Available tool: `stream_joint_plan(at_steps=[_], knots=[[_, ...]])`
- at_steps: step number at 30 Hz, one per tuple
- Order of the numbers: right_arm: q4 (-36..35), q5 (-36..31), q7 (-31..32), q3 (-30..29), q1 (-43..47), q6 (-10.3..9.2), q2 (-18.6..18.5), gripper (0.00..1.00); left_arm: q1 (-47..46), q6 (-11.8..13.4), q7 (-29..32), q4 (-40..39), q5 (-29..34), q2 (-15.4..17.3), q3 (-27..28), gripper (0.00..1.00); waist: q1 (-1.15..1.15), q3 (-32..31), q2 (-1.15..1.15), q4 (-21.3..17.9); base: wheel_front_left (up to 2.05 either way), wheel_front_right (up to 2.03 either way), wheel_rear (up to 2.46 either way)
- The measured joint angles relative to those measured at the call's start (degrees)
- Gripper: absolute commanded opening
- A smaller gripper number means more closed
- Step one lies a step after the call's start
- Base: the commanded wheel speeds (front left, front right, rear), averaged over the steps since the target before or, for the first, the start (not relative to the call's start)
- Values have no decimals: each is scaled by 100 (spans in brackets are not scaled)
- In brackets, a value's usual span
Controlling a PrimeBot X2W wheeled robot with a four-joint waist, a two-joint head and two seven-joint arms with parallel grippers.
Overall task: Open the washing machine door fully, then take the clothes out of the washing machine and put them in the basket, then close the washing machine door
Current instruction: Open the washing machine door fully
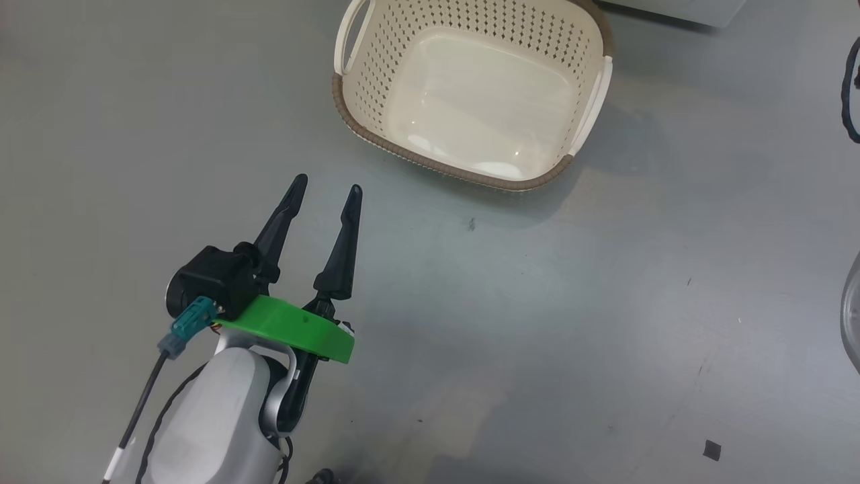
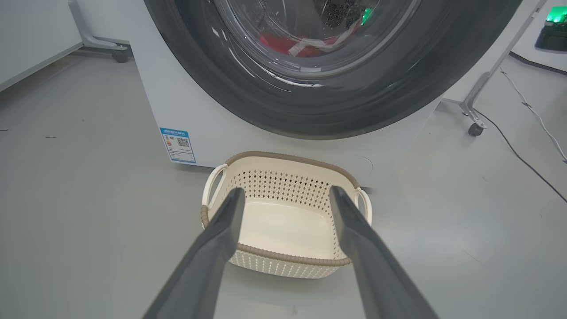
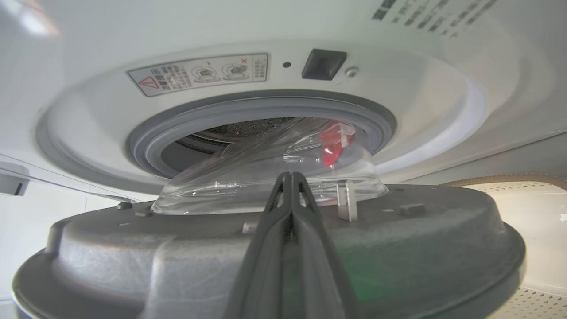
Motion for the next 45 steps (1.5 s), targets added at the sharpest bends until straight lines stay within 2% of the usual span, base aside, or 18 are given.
stream_joint_plan(at_steps=[9, 28, 30, 34, 39, 40, 41, 42, 45], knots=[[178, 21, 144, 51, 291, 94, 25, 0, 27, 0, 0, 53, 85, 1, 2, 100, 0, -219, 0, -33, 0, 0, 0], [231, 119, 244, 121, 435, 123, 118, 0, 138, 0, 0, 51, 183, 1, 24, 100, 0, -432, 0, -105, 0, 0, 0], [229, 116, 222, 137, 495, 259, 119, 0, 144, 0, 0, 57, 197, 1, 21, 100, 0, -459, 0, -111, 0, 0, 0], [229, 103, 30, 83, 617, 392, 111, 0, 148, 0, 0, 56, 397, 3, -20, 100, 0, -557, 0, -120, 0, 0, 0], [233, -174, -305, 167, 880, 701, -20, 0, 266, 0, 0, 80, 394, 4, -16, 100, 0, -740, 0, -137, 0, 0, 0], [233, -174, -305, 167, 880, 701, -20, 0, 266, 0, 0, 80, 394, 4, -16, 100, 0, -740, 0, -137, 0, 0, 0], [219, -398, -503, 296, 966, 850, -97, 0, 335, 0, 0, 121, 401, 4, -24, 100, 0, -826, 0, -152, 0, 0, 0], [204, -539, -610, 374, 1003, 911, -141, 0, 372, 0, 0, 142, 402, 5, -24, 100, 0, -873, 0, -161, 0, 0, 0], [158, -822, -732, 610, 1112, 999, -241, 0, 432, 0, 0, 171, 416, 7, -21, 100, 0, -971, 0, -184, 0, 0, 0]])
